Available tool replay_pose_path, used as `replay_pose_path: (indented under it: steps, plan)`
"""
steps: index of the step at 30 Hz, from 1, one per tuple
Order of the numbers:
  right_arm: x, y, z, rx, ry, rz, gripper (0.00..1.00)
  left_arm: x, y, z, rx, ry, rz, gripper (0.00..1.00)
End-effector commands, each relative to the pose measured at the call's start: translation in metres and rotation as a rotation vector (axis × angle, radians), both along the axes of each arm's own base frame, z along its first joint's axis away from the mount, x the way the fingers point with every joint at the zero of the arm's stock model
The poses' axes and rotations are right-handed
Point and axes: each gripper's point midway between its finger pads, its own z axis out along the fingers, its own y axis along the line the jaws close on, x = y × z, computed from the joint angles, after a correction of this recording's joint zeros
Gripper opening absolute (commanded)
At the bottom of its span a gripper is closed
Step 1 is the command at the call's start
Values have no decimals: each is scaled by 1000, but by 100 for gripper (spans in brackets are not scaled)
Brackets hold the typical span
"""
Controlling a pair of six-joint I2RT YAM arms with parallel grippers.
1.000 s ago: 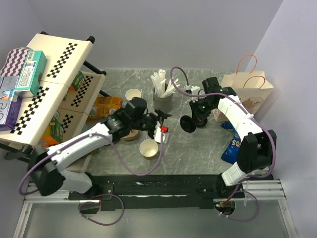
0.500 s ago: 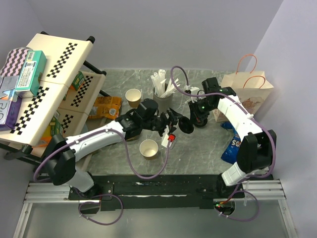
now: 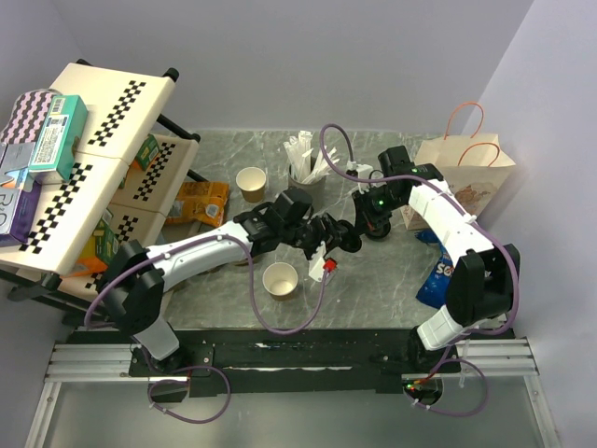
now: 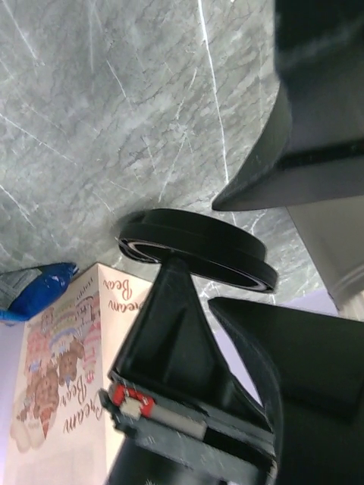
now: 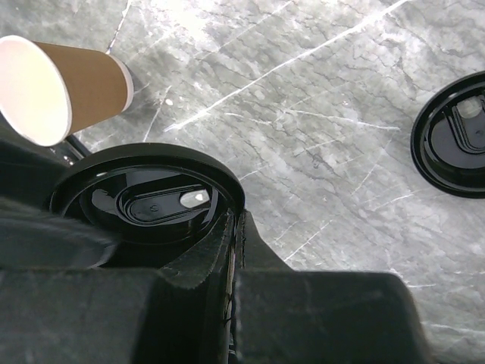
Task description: Pack the takeout coffee
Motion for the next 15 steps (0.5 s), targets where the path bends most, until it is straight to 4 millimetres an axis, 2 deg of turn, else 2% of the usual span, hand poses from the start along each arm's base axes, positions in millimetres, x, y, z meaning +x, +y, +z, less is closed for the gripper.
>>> replay_pose_path:
  steps: [1, 12, 13, 15]
  plan:
    - [-4, 8, 10, 44, 9, 10, 0, -3, -13, 9, -15, -36, -65, 50]
    - [-4, 15, 11, 70, 20, 25, 0, 2, -9, 15, -40, -53, -12, 33]
    - [-3, 15, 11, 72, 21, 27, 1, 2, -7, 16, -40, -42, 1, 33]
    - [-2, 17, 14, 83, 16, 30, 10, 4, -6, 17, -44, -33, 19, 31]
